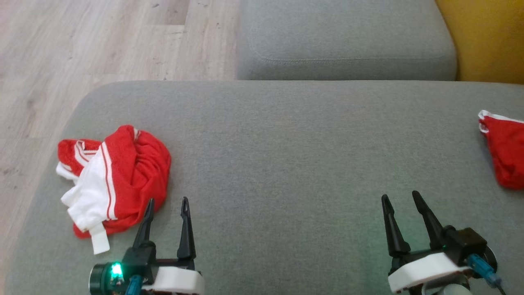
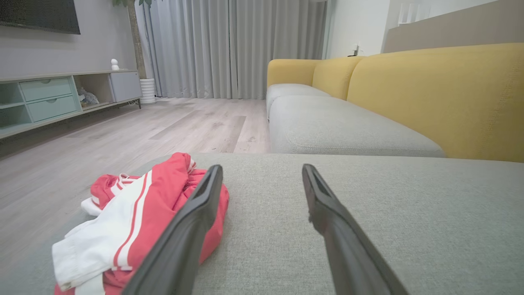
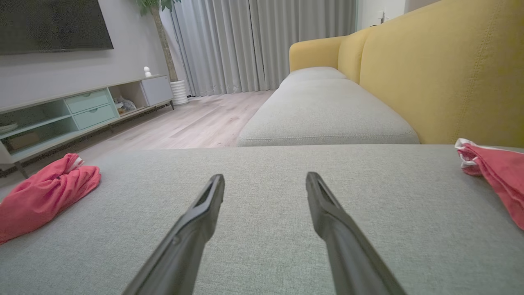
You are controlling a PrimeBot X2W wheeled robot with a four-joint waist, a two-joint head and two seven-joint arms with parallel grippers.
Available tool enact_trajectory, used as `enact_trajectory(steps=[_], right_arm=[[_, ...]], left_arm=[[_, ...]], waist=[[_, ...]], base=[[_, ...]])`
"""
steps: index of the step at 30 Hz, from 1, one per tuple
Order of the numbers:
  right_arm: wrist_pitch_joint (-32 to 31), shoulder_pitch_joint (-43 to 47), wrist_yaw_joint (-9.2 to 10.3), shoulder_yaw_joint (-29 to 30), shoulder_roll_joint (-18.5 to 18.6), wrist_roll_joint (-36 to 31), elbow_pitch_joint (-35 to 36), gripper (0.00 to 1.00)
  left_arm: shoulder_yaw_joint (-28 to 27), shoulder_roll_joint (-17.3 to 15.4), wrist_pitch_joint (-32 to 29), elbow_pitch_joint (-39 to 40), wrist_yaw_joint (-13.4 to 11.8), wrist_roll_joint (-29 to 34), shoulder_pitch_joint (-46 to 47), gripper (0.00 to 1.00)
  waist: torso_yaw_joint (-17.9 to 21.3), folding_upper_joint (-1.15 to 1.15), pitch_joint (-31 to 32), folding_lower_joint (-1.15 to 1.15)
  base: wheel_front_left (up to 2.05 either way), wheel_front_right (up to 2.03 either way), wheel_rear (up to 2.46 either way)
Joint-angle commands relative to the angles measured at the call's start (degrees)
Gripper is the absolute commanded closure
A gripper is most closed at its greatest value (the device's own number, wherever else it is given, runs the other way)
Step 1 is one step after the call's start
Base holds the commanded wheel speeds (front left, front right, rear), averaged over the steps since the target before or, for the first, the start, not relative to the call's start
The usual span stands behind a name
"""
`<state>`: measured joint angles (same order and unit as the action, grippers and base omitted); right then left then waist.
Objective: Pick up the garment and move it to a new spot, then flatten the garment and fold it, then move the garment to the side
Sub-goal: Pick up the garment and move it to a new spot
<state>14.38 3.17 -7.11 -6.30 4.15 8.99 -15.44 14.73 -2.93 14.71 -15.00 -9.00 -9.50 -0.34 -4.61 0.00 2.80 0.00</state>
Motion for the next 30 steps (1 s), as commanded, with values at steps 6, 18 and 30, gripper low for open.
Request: enact_trajectory(steps=[6, 18, 30], right_arm=[[0.6, -1.3, -0.37, 0.9, 0.0, -0.3, 1.8, 0.00], [0.6, -0.7, -0.37, 5.4, 1.6, -0.3, 1.9, 0.00], [0.6, -4.3, -0.37, 6.3, 6.4, -2.0, 1.4, 0.00]], left_arm=[[-1.7, 0.1, 0.3, 2.6, -0.2, -0.6, 2.7, 0.00], [-4.4, 0.1, 0.3, 3.7, -0.8, 1.1, 1.7, 0.00], [-8.9, 0.1, 0.3, 6.4, -0.2, -0.6, 7.4, 0.00]], waist=[[-5.9, 0.00, -1.6, 0.00], [-25.1, 0.00, -3.9, 0.00], [-26.7, 0.00, -12.2, 0.00]], base=[[0.00, 0.00, 0.00], [0.00, 0.00, 0.00], [0.00, 0.00, 0.00]])
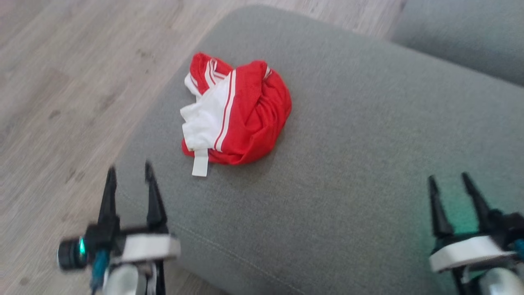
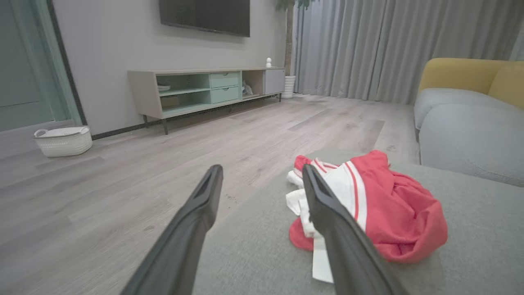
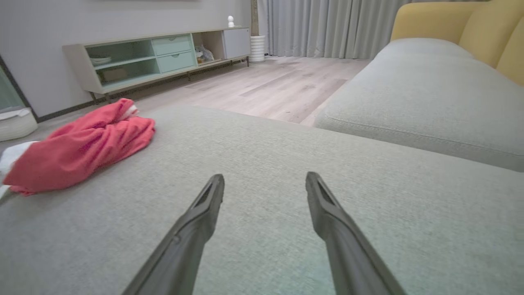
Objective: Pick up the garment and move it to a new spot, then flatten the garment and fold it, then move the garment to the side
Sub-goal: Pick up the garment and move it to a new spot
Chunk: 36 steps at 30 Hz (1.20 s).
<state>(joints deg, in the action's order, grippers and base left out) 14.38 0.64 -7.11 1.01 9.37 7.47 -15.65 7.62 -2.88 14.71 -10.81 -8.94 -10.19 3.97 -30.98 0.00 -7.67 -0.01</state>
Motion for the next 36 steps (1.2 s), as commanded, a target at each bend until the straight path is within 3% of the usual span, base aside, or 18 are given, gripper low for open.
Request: enact_trajectory(steps=[1, 7, 11, 15, 18, 22, 23, 25, 26, 31, 36], right_arm=[[0.6, -1.8, -0.37, -0.5, 1.9, -0.6, 2.1, 0.00], [0.6, -3.2, -0.37, 0.3, 7.2, -1.5, 4.4, 0.00], [0.6, -4.7, -0.37, 0.4, 10.1, -1.6, 5.2, 0.00], [0.6, -5.8, -0.37, -0.2, 11.6, -1.3, 5.8, 0.00], [0.6, -7.2, -0.37, -1.0, 12.1, -1.1, 6.0, 0.00], [0.6, -8.7, -0.37, -1.7, 12.1, -1.0, 5.7, 0.00], [0.6, -8.8, -0.37, -1.9, 11.9, -1.0, 5.6, 0.00], [0.6, -9.0, -0.37, -2.4, 11.8, -1.0, 5.2, 0.00], [0.6, -9.0, -0.37, -2.6, 11.7, -1.0, 5.0, 0.00], [0.6, -9.1, -0.37, -2.7, 10.4, -0.8, 3.9, 0.00], [0.6, -9.0, -0.37, -2.7, 8.2, -0.7, 3.6, 0.00]], left_arm=[[-1.3, 0.0, 0.3, 1.6, 0.4, 0.0, 4.7, 0.00], [0.4, 0.0, 0.3, -6.3, 2.9, -3.3, 16.0, 0.00], [2.7, 0.0, -0.1, -19.2, 5.7, -9.5, 24.4, 0.00], [4.4, 0.0, -4.1, -31.2, 8.7, -16.2, 31.7, 0.00], [5.0, 0.0, -4.1, -36.5, 12.1, -22.1, 34.6, 0.00], [8.1, 0.0, -5.3, -42.8, 14.4, -25.8, 36.3, 0.00], [9.1, 0.0, -5.5, -43.9, 14.8, -26.5, 36.6, 0.04], [10.7, 0.0, -5.1, -45.6, 15.5, -27.5, 37.2, 0.88], [11.5, 0.0, -4.2, -46.2, 15.7, -27.3, 37.5, 1.00], [12.3, -1.4, -0.1, -47.1, 16.0, -24.8, 39.8, 1.00], [10.0, -4.8, 0.3, -38.1, 15.1, -19.7, 41.3, 1.00]], waist=[[-0.3, 0.00, -2.8, 0.01], [2.6, 0.00, -10.1, 0.01], [4.4, 0.00, -13.2, 0.01], [6.2, 0.00, -14.7, 0.01], [7.7, 0.00, -15.7, 0.01], [9.0, 0.00, -16.4, 0.01], [9.2, 0.00, -16.5, 0.01], [9.5, 0.00, -16.6, 0.01], [9.7, 0.00, -16.5, 0.01], [10.7, 0.00, -14.1, 0.01], [12.3, 0.00, -10.4, 0.01]], base=[[0.00, 0.00, 0.00], [0.00, 0.00, 0.00], [0.00, 0.00, 0.00], [0.00, 0.00, 0.00], [0.00, 0.00, 0.00], [0.00, 0.00, 0.00], [0.00, 0.00, 0.00], [0.00, 0.00, 0.00], [0.00, 0.00, 0.00], [0.00, 0.00, 0.00], [0.00, 0.00, 0.00]])
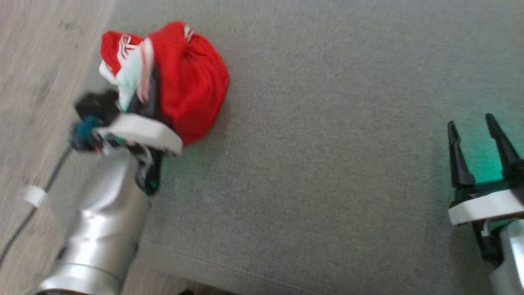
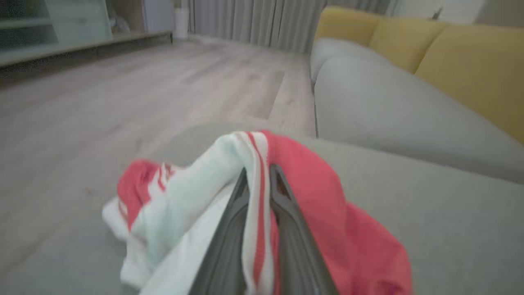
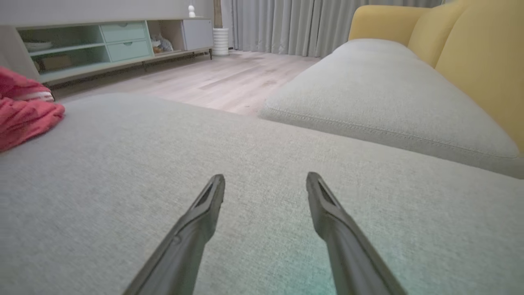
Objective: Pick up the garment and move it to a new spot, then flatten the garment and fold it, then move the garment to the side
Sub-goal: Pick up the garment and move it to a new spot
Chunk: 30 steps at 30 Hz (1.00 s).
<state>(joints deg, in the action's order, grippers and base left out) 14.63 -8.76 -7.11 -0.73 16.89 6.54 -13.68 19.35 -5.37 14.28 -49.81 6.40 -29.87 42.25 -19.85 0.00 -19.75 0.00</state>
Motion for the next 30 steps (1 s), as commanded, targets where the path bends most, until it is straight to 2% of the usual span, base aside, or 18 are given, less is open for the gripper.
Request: enact_trajectory(steps=[1, 6, 12, 17, 23, 26, 30], right_arm=[[0.4, 0.3, -0.37, -1.1, 0.0, 0.2, 1.6, 0.00], [0.4, 0.8, -0.37, -1.3, -3.9, 0.3, 0.9, 0.00], [0.4, 2.4, -0.37, -2.5, -8.2, 0.1, -0.1, 0.00], [0.4, 2.5, -0.37, -3.9, -10.3, 0.1, -0.3, 0.00], [0.4, 1.0, -0.37, -4.4, -12.0, 0.3, 0.6, 0.00], [0.4, -0.2, -0.37, -5.5, -12.5, 0.6, 1.2, 0.00], [0.4, -1.0, -0.37, -7.2, -13.2, 0.8, 2.2, 0.00]], left_arm=[[-2.7, -3.0, 0.7, 4.0, -0.7, 1.5, 2.9, 1.00], [-4.2, -5.2, 0.7, 15.2, -1.4, 8.9, 3.7, 1.00], [-2.1, -5.9, 0.7, 19.9, -0.3, 12.8, 9.5, 1.00], [2.2, -5.6, 0.7, 21.1, 0.4, 15.7, 17.1, 1.00], [7.3, -2.9, -1.4, 19.5, 0.9, 16.0, 23.8, 1.00], [10.2, -2.0, -1.4, 17.8, 1.0, 15.9, 23.4, 1.00], [15.8, -0.6, -0.5, 14.6, 1.0, 16.8, 17.5, 1.00]], waist=[[1.9, 0.00, 2.8, 0.00], [6.3, 0.00, 8.2, 0.00], [13.9, 0.00, 12.8, 0.00], [20.4, 0.00, 13.5, 0.00], [27.4, 0.00, 11.8, 0.00], [30.3, 0.00, 9.9, 0.00], [32.5, 0.00, 7.3, 0.00]], base=[[0.00, 0.00, 0.00], [0.00, 0.00, 0.00], [0.00, 0.00, 0.00], [0.00, 0.00, 0.00], [0.00, 0.00, 0.00], [0.00, 0.00, 0.00], [0.00, 0.00, 0.00]])
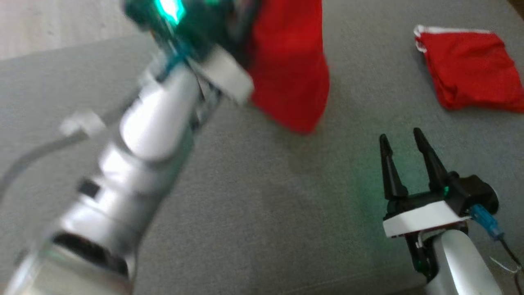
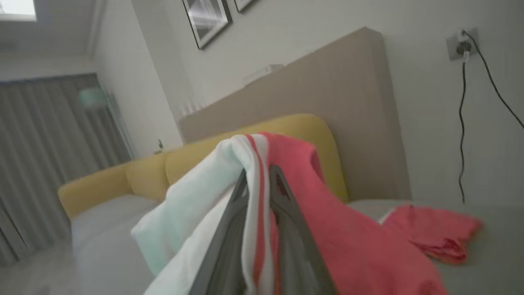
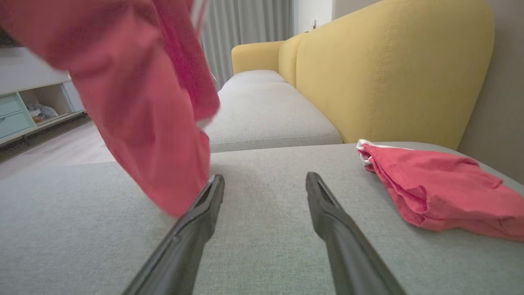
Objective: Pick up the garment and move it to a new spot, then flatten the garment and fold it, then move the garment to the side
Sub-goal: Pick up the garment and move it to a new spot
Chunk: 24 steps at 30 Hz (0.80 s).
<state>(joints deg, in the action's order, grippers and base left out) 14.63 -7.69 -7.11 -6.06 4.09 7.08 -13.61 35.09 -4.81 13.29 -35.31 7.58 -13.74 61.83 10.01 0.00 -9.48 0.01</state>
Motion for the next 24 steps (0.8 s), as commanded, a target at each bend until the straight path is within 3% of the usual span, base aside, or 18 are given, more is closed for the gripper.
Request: enact_trajectory(steps=[1, 2, 3, 6, 9, 14, 19, 24], right_arm=[[0.4, -2.3, -0.37, -2.1, -0.5, 0.5, 2.1, 0.00], [0.4, -2.4, -0.37, -2.3, -0.6, 0.7, 1.9, 0.00], [0.4, -2.3, -0.37, -2.4, -0.7, 0.8, 1.5, 0.00], [0.4, -1.7, -0.37, -3.0, -0.9, 1.0, 0.0, 0.00], [0.4, -0.6, -0.37, -2.9, -0.9, 1.0, -1.2, 0.00], [0.4, 2.6, -0.37, -1.0, -0.2, 0.9, -2.0, 0.00], [0.4, 7.5, -0.37, 0.9, 0.5, 1.3, -2.0, 0.00], [0.4, 11.0, -0.37, 1.0, 0.7, 2.0, -1.1, 0.00]], left_arm=[[1.4, -0.6, 0.8, -1.1, -0.1, 0.4, -4.7, 1.00], [2.7, 0.0, 1.0, -2.3, -0.1, -0.2, -7.5, 0.89], [4.0, 0.6, 1.2, -3.5, -0.1, -0.8, -10.4, 0.00], [6.9, 1.6, 1.6, -6.3, -0.1, -3.5, -18.8, 0.00], [6.9, 1.9, 1.7, -2.6, -1.1, -5.7, -25.7, 0.00], [3.2, 1.9, 1.7, 11.4, -8.1, -5.4, -38.1, 0.00], [-6.3, 1.9, 1.7, 22.5, -15.1, -3.7, -52.0, 0.00], [-13.3, 1.9, 1.7, 29.7, -17.6, -1.0, -62.4, 0.00]], waist=[[2.9, 0.00, -3.5, -0.01], [3.1, 0.00, -3.9, -0.01], [3.2, 0.00, -4.0, -0.01], [2.8, 0.00, -3.5, -0.01], [1.2, 0.00, -1.9, -0.01], [-3.3, 0.00, 2.6, -0.01], [-8.0, 0.00, 8.0, -0.01], [-11.0, 0.00, 11.6, -0.01]], base=[[0.00, 0.00, 0.00], [0.00, 0.00, 0.00], [0.00, 0.00, 0.00], [0.00, 0.00, 0.00], [0.00, 0.00, 0.00], [0.00, 0.00, 0.00], [0.00, 0.00, 0.00], [0.00, 0.00, 0.00]])
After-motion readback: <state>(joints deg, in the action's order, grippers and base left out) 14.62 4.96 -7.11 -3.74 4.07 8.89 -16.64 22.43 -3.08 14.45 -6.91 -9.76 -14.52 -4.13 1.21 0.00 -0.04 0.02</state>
